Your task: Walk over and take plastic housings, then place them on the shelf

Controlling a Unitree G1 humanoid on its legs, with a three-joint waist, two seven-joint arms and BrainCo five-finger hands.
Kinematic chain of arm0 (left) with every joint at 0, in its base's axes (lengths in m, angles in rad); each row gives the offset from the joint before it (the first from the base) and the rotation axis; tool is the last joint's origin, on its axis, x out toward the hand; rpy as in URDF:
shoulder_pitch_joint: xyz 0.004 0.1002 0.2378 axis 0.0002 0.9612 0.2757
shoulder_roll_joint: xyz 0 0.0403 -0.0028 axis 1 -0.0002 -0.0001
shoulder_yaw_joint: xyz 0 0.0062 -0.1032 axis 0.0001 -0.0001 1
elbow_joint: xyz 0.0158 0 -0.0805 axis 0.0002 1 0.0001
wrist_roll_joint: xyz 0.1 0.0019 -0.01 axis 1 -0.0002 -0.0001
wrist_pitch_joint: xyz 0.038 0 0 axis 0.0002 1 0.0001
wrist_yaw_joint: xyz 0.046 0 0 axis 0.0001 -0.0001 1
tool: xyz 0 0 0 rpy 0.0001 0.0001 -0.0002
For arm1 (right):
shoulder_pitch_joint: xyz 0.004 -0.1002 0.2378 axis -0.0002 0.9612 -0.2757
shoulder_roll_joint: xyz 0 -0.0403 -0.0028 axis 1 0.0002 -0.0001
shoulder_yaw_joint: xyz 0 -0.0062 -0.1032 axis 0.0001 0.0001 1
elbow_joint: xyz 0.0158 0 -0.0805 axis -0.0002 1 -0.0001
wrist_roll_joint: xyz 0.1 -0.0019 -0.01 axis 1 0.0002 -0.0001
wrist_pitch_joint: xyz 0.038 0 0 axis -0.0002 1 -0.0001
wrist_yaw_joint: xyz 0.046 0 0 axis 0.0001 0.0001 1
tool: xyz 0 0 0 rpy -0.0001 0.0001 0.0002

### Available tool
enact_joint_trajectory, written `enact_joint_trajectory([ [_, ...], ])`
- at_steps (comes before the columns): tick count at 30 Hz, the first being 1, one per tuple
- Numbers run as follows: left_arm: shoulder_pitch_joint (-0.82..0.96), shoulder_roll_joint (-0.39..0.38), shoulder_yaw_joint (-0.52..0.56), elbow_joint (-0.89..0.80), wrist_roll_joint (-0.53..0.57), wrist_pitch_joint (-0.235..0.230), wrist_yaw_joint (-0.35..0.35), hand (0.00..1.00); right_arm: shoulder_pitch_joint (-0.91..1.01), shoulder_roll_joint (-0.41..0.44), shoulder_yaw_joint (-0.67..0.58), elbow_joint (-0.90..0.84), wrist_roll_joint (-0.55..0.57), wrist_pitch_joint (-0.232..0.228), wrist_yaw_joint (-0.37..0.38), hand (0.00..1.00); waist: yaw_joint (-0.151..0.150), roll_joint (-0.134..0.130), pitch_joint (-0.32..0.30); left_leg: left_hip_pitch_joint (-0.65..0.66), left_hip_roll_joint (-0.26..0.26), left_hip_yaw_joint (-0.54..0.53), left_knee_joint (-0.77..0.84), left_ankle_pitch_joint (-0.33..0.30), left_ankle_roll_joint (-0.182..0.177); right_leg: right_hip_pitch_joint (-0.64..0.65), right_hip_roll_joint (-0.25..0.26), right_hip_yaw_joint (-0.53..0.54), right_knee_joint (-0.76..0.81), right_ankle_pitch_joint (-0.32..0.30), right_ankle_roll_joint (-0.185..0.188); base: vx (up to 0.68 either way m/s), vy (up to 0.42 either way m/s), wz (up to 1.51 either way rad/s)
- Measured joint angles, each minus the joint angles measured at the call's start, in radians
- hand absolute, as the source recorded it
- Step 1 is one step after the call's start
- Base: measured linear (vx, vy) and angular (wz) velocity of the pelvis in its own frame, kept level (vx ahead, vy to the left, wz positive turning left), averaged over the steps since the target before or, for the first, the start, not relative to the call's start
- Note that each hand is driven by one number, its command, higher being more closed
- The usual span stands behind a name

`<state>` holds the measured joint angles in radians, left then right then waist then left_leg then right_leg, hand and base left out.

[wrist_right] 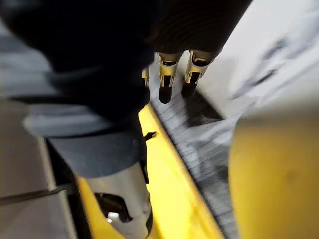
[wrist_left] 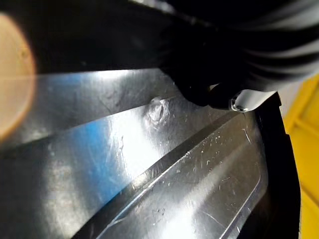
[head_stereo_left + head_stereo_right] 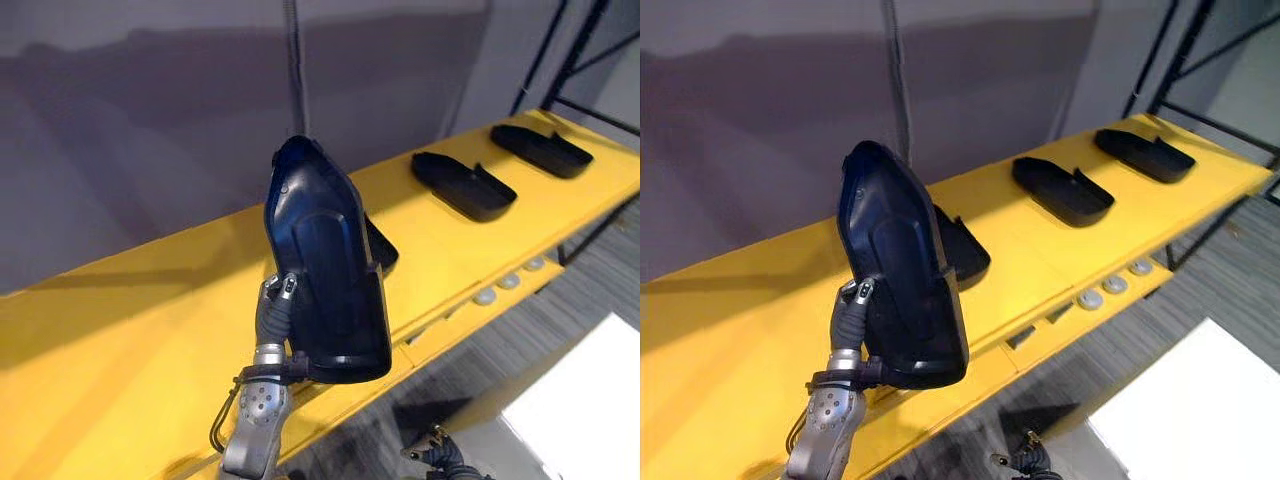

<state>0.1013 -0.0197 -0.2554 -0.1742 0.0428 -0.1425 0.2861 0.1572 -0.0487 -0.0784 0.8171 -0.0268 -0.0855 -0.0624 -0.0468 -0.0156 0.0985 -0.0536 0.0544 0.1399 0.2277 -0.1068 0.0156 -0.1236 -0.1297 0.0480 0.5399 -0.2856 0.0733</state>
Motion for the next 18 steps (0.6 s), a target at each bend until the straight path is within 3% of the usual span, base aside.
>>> enact_joint_trajectory([
  [1, -0.002, -0.003, -0.005, -0.002, 0.000, 0.000, 0.003, 1.00, 0.022, 0.013, 0.000, -0.029, 0.002, 0.000, -0.004, 0.00, -0.002, -0.018, -0.005, -0.015, -0.014, -0.037, 0.027, -0.010, -0.014, -0.002, 0.014, 0.034, -0.073, 0.011, 0.001, 0.11, -0.281, 1.63],
  [2, -0.009, -0.017, -0.009, 0.004, 0.002, 0.000, 0.004, 1.00, 0.044, 0.037, -0.005, -0.043, 0.013, 0.001, -0.005, 0.00, 0.001, -0.049, -0.009, -0.034, -0.034, -0.096, 0.078, -0.037, -0.040, 0.005, -0.003, 0.008, -0.111, 0.062, 0.017, 0.06, -0.212, 1.28],
  [3, -0.005, -0.023, -0.010, 0.004, 0.002, 0.003, 0.005, 1.00, 0.046, 0.037, -0.009, -0.044, 0.013, 0.001, -0.006, 0.00, 0.004, -0.048, -0.010, -0.037, -0.026, -0.098, 0.086, -0.039, -0.043, 0.012, 0.000, -0.003, -0.118, 0.062, 0.016, 0.16, -0.310, 1.15],
  [5, 0.003, -0.026, -0.030, -0.009, 0.003, 0.001, 0.012, 1.00, 0.065, 0.035, -0.019, -0.046, 0.015, 0.001, -0.005, 0.00, 0.037, -0.019, -0.028, -0.050, 0.031, -0.103, 0.100, -0.049, -0.061, 0.075, 0.038, -0.089, -0.196, 0.070, -0.003, 0.18, -0.227, 0.73],
  [8, 0.016, -0.026, -0.028, -0.009, 0.003, 0.000, 0.006, 1.00, 0.083, 0.043, -0.020, -0.055, 0.022, 0.001, -0.006, 0.00, 0.050, -0.022, -0.035, -0.030, 0.045, -0.109, 0.065, -0.044, -0.073, 0.133, 0.049, -0.129, -0.257, 0.079, -0.017, 0.13, -0.106, 0.39],
  [12, 0.026, -0.026, -0.024, -0.008, 0.003, 0.001, -0.003, 1.00, 0.102, 0.062, -0.019, -0.056, 0.026, 0.001, -0.005, 0.00, 0.064, -0.039, -0.059, -0.027, 0.027, -0.121, 0.035, -0.031, -0.077, 0.159, 0.037, -0.149, -0.306, 0.088, -0.012, 0.11, 0.017, 0.19],
  [14, 0.033, -0.027, -0.006, -0.007, 0.004, 0.007, -0.005, 1.00, 0.111, 0.085, -0.018, -0.056, 0.026, 0.001, -0.004, 0.00, 0.070, -0.063, -0.074, -0.025, 0.016, -0.120, 0.010, -0.014, -0.076, 0.165, 0.029, -0.152, -0.335, 0.102, -0.008, 0.09, 0.041, 0.12],
  [18, 0.035, -0.026, 0.035, -0.002, 0.034, 0.027, -0.002, 1.00, 0.115, 0.088, -0.017, -0.054, 0.026, 0.001, -0.004, 0.00, 0.068, -0.070, -0.079, 0.008, 0.004, -0.119, -0.031, 0.010, -0.076, 0.197, 0.020, -0.149, -0.366, 0.125, -0.007, 0.03, 0.059, 0.06],
])
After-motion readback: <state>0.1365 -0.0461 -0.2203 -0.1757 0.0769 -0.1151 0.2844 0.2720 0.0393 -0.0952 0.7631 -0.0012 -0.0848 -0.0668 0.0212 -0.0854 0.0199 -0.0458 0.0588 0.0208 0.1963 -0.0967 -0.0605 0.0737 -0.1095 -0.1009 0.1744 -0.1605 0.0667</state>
